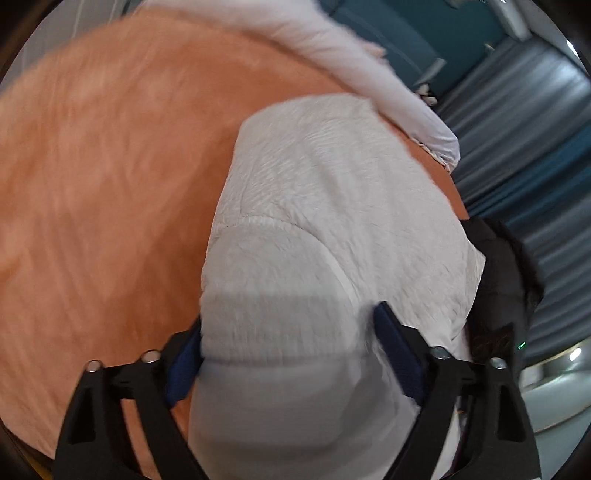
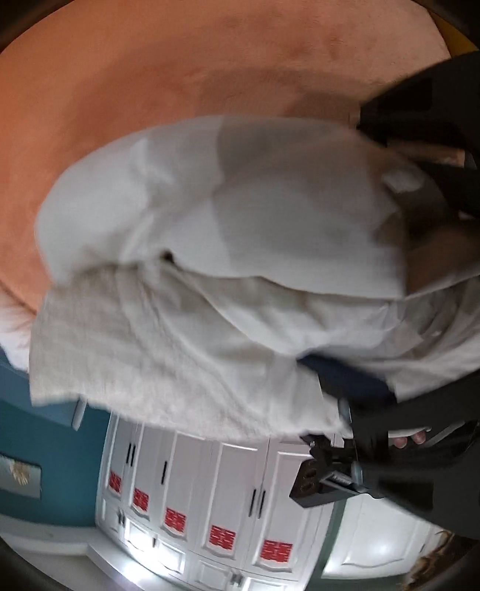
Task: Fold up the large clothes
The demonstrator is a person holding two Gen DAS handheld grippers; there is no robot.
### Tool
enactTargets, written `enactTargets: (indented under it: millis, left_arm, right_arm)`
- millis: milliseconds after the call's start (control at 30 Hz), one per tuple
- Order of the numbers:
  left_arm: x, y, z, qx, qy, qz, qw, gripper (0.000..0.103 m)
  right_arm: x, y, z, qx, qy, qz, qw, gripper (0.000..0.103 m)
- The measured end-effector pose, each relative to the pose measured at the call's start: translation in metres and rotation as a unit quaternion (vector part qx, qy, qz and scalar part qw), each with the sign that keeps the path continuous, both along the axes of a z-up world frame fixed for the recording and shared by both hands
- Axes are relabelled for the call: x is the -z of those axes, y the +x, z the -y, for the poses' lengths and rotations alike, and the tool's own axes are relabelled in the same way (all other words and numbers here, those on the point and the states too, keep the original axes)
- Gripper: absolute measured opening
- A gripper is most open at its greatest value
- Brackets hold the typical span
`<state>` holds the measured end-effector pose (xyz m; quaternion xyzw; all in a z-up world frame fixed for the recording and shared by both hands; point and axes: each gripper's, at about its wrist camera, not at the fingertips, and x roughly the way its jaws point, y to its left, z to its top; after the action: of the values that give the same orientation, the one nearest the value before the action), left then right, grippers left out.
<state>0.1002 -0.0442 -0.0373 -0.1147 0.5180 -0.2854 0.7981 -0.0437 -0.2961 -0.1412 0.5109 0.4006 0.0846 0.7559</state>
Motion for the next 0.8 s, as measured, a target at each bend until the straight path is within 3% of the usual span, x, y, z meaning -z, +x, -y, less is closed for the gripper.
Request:
enactTargets:
  millis: [100, 300, 500, 600, 667, 733, 800]
  left_arm:
    - [-0.016, -0.003, 0.004, 0.002, 0.004, 0.038, 0.9993, 0.066]
    - [-0.046, 0.008, -0.001, -0.010, 0.026, 0.110, 0.9936, 0.059]
    - [-0.070, 0.063, -0.024, -0.044, 0.045, 0.157, 0.9855, 0.057]
    - [-0.069, 0.095, -0.031, -0.055, 0.067, 0.173, 0.9812, 0.057]
    - [-0.055, 0.118, -0.036, -0.062, 0.089, 0.171, 0.9794, 0.058]
    - [-0.028, 0.141, -0.037, -0.061, 0.124, 0.142, 0.9803, 0.060]
    - [-0.008, 0.147, -0.044, -0.072, 0.150, 0.118, 0.9789, 0.069]
  right_arm:
    - [-0.019, 0.004, -0.001, 0.002, -0.031, 0.022, 0.999, 0.032]
    - [-0.051, 0.039, -0.023, -0.014, -0.098, 0.064, 0.993, 0.029]
    - [-0.074, 0.098, -0.044, -0.046, -0.152, 0.106, 0.982, 0.029]
    - [-0.071, 0.132, -0.053, -0.054, -0.166, 0.110, 0.978, 0.029]
    - [-0.052, 0.151, -0.055, -0.059, -0.166, 0.090, 0.980, 0.033]
    - [-0.026, 0.161, -0.054, -0.063, -0.170, 0.050, 0.982, 0.041]
    - [-0.008, 0.161, -0.052, -0.060, -0.153, 0.025, 0.986, 0.056]
